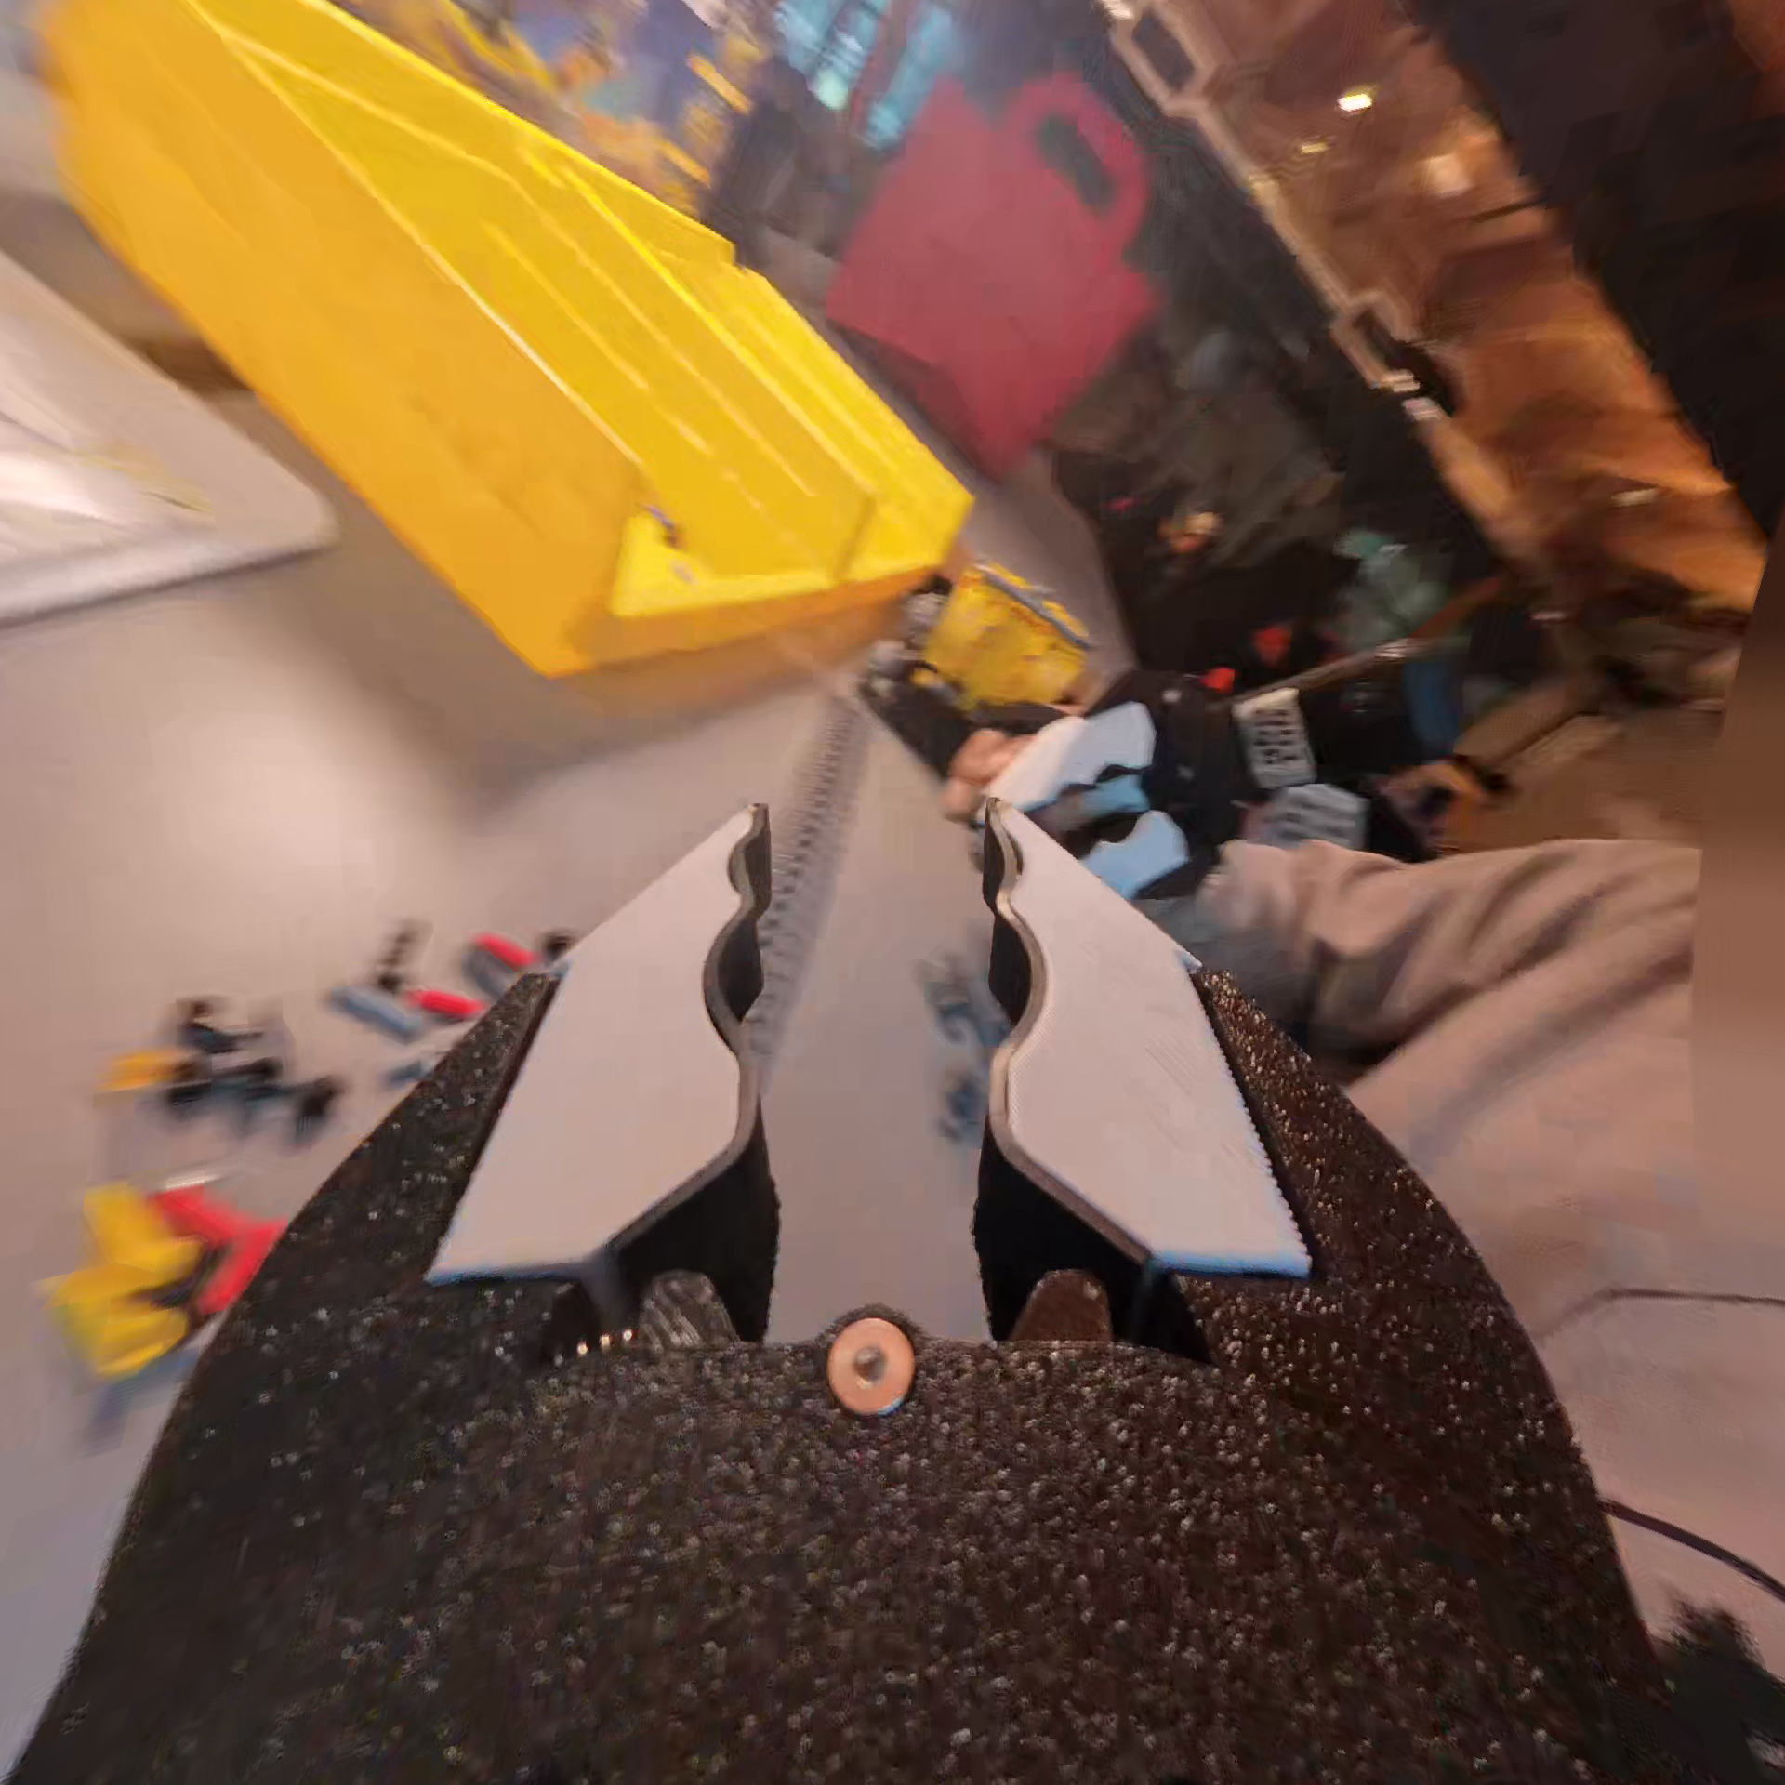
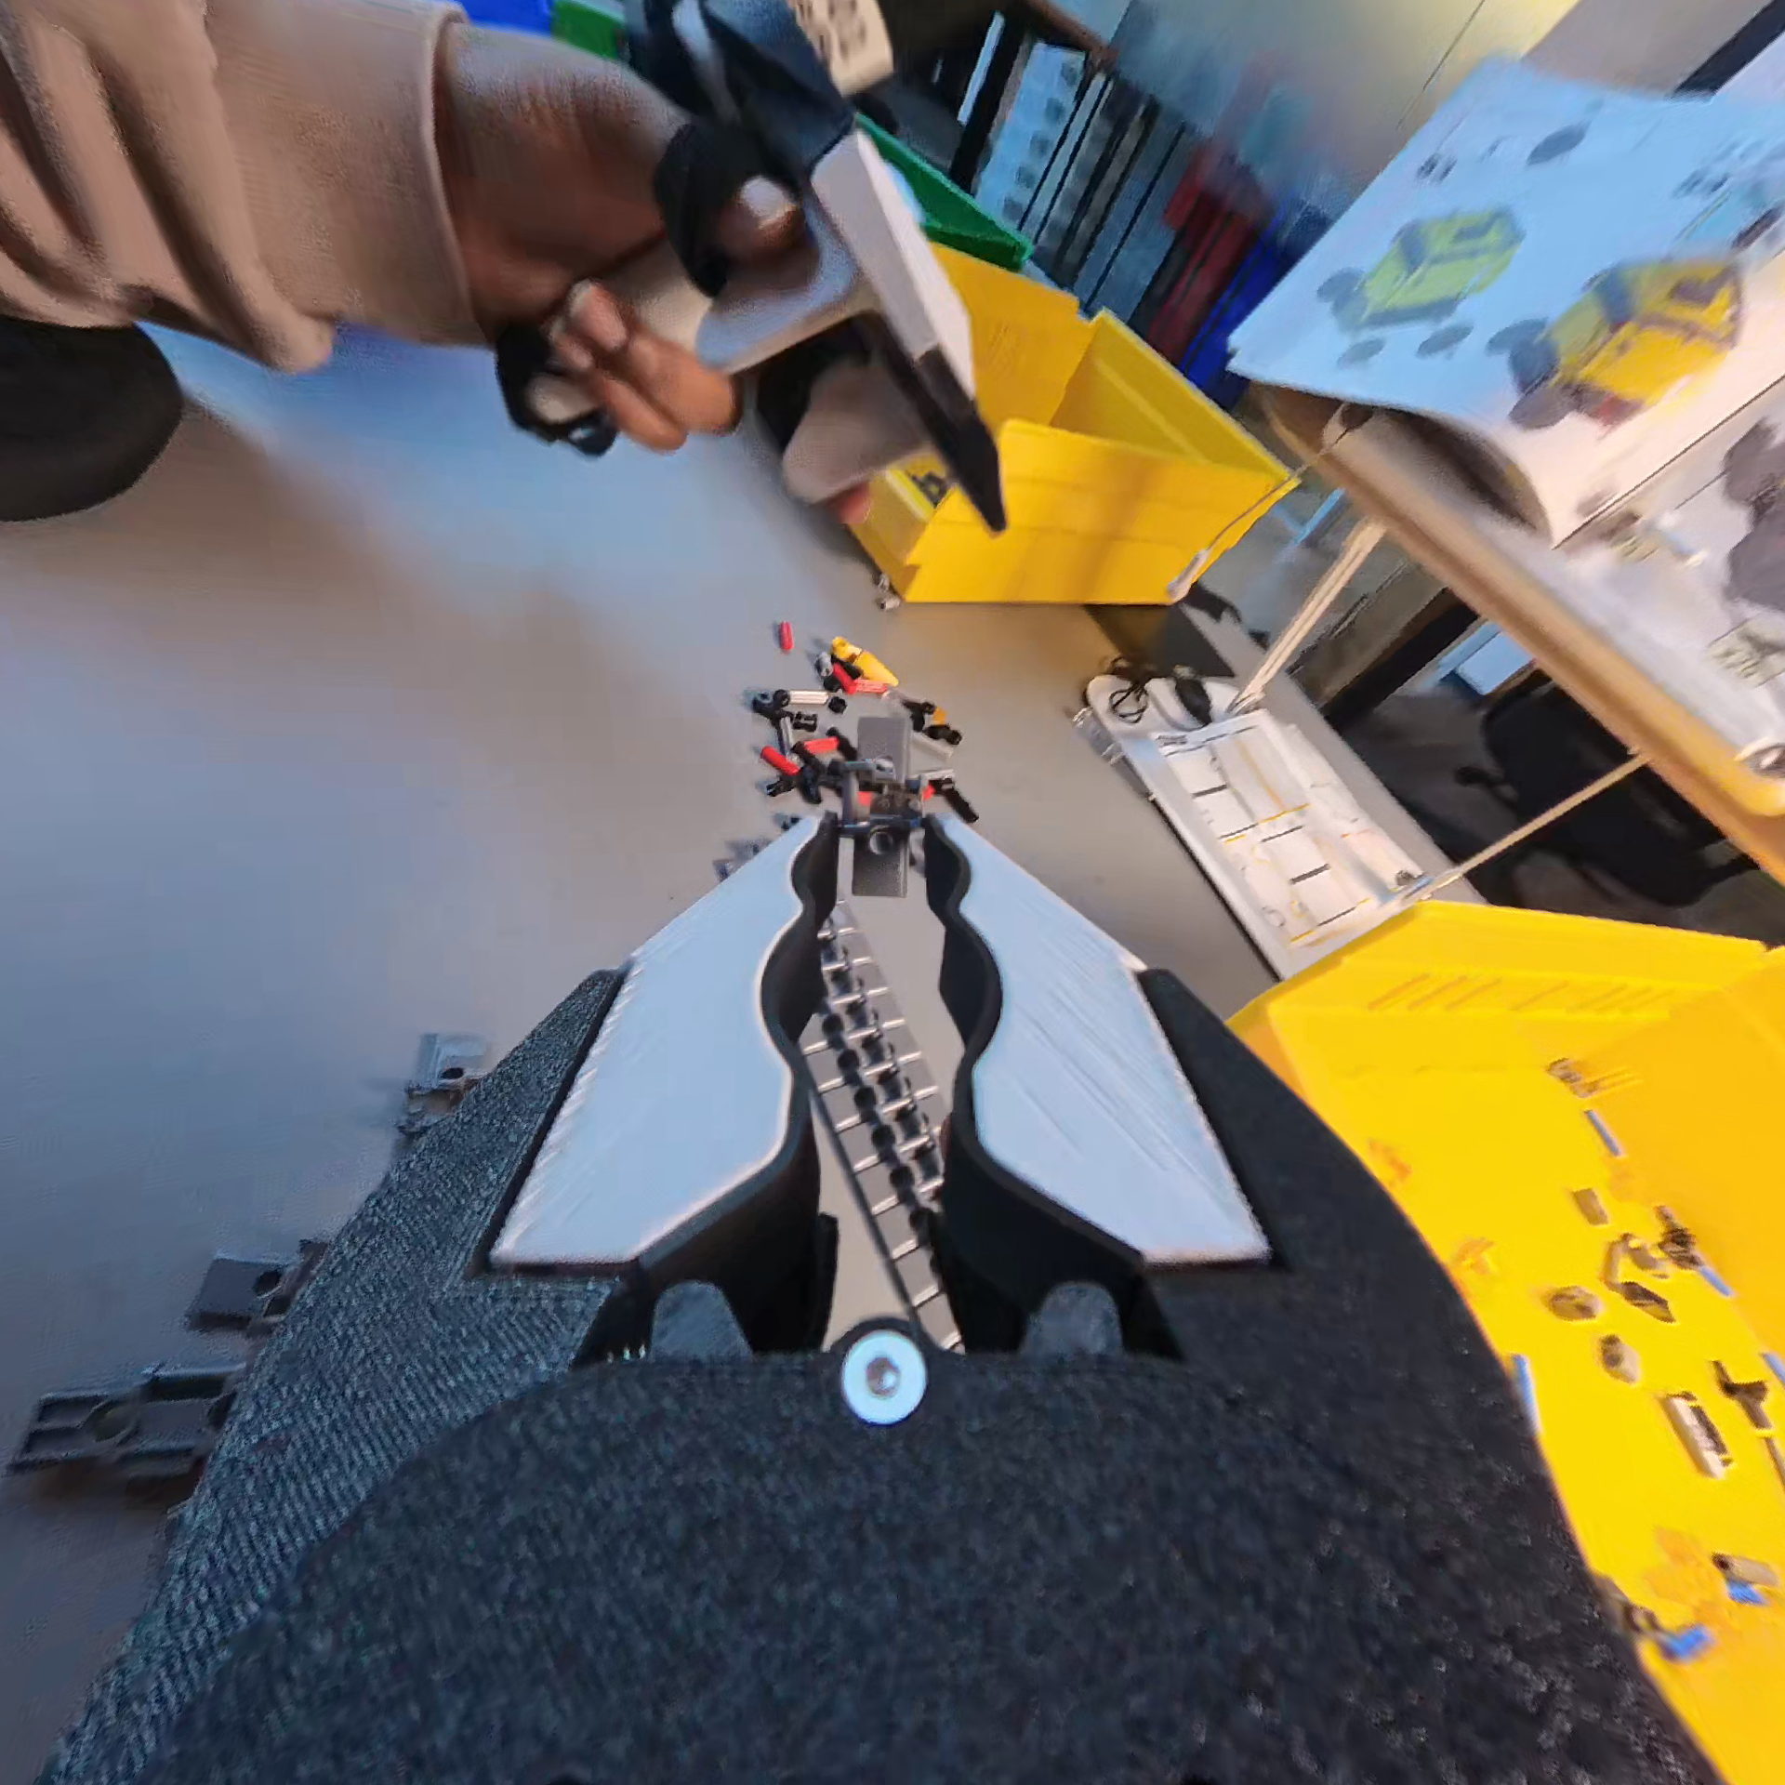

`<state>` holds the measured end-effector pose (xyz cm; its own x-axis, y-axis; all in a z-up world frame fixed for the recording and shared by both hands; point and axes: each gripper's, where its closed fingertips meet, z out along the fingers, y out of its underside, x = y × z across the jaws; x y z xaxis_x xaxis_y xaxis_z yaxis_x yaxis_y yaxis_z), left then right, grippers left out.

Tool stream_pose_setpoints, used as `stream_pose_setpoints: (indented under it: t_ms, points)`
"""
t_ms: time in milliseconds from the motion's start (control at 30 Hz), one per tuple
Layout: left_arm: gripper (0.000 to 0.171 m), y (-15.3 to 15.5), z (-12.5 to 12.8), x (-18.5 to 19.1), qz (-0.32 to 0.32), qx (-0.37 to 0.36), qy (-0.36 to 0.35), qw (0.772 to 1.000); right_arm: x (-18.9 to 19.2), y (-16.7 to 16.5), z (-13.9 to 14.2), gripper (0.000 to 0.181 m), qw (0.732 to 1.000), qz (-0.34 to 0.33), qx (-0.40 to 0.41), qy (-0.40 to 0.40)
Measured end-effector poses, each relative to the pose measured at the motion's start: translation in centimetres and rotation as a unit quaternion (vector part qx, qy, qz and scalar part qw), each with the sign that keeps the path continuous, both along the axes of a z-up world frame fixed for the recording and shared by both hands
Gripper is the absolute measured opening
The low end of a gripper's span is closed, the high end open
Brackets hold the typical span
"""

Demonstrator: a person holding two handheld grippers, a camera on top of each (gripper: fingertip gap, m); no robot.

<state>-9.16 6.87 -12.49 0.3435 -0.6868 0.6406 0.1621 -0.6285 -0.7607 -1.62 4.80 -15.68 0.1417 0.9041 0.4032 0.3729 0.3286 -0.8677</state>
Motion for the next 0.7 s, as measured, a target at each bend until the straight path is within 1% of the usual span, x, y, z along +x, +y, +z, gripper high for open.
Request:
stream_pose_setpoints:
  t_ms: [67, 133, 167, 233, 267, 367, 400, 433, 467, 500, 533, 567, 600, 667, 700]
  points:
    - [0.045, -2.3, -0.2, 3.8, -0.080, -0.045, -0.057, 0.994, -0.1, -0.3, 0.7, 0.015, 0.999, -0.005, 0.042, 0.008]
    - [0.042, -3.5, -0.7, 6.1, -0.112, -0.062, -0.070, 0.989, -0.3, -0.5, 0.8, 0.015, 0.997, -0.010, 0.073, 0.001]
    - [0.037, -3.7, -1.1, 6.9, -0.116, -0.066, -0.058, 0.989, -0.4, -0.7, 0.8, 0.015, 0.996, -0.009, 0.084, 0.000]
    - [0.015, -3.8, -2.2, 7.6, -0.113, -0.054, -0.016, 0.992, -0.6, -1.0, 0.8, 0.015, 0.995, -0.008, 0.103, -0.002]
    - [0.008, -3.7, -2.2, 7.7, -0.108, -0.038, -0.004, 0.993, -0.6, -1.0, 0.8, 0.015, 0.994, -0.010, 0.112, -0.005]
    - [0.007, -3.6, -1.7, 7.2, -0.093, 0.011, 0.035, 0.995, -0.7, -1.0, 1.4, 0.015, 0.993, -0.011, 0.117, 0.007]
    - [0.007, -3.1, -1.2, 6.5, -0.073, 0.035, 0.052, 0.995, -0.7, -0.9, 1.5, 0.015, 0.994, -0.010, 0.107, 0.007]
    - [0.007, -2.3, -0.6, 5.4, -0.044, 0.061, 0.065, 0.995, -0.5, -0.8, 1.3, 0.021, 0.996, -0.006, 0.084, 0.002]
    - [0.007, -1.1, 0.1, 3.8, -0.001, 0.087, 0.086, 0.993, -0.2, -0.7, 0.5, 0.024, 0.999, 0.007, 0.041, -0.018]
    - [0.007, 0.4, 0.5, 1.5, 0.056, 0.115, 0.119, 0.985, 0.2, -0.9, -0.8, 0.033, 0.998, 0.026, -0.019, -0.054]
    - [0.007, 1.9, 1.1, -1.3, 0.118, 0.143, 0.153, 0.971, 1.0, -1.1, -2.2, 0.040, 0.992, 0.040, -0.082, -0.092]
    - [0.007, 3.1, 1.7, -4.4, 0.180, 0.163, 0.181, 0.953, 1.9, -1.8, -3.7, 0.041, 0.979, 0.066, -0.143, -0.130]
    - [0.007, 4.0, 2.3, -7.3, 0.233, 0.173, 0.199, 0.936, 2.9, -2.5, -4.8, 0.043, 0.965, 0.090, -0.187, -0.160]
    - [0.008, 5.1, 2.9, -13.1, 0.322, 0.167, 0.223, 0.905, 4.8, -3.0, -6.5, 0.043, 0.950, 0.114, -0.208, -0.205]
    - [0.008, 5.4, 2.6, -15.8, 0.357, 0.155, 0.238, 0.890, 5.6, -3.2, -7.1, 0.044, 0.942, 0.122, -0.216, -0.226]
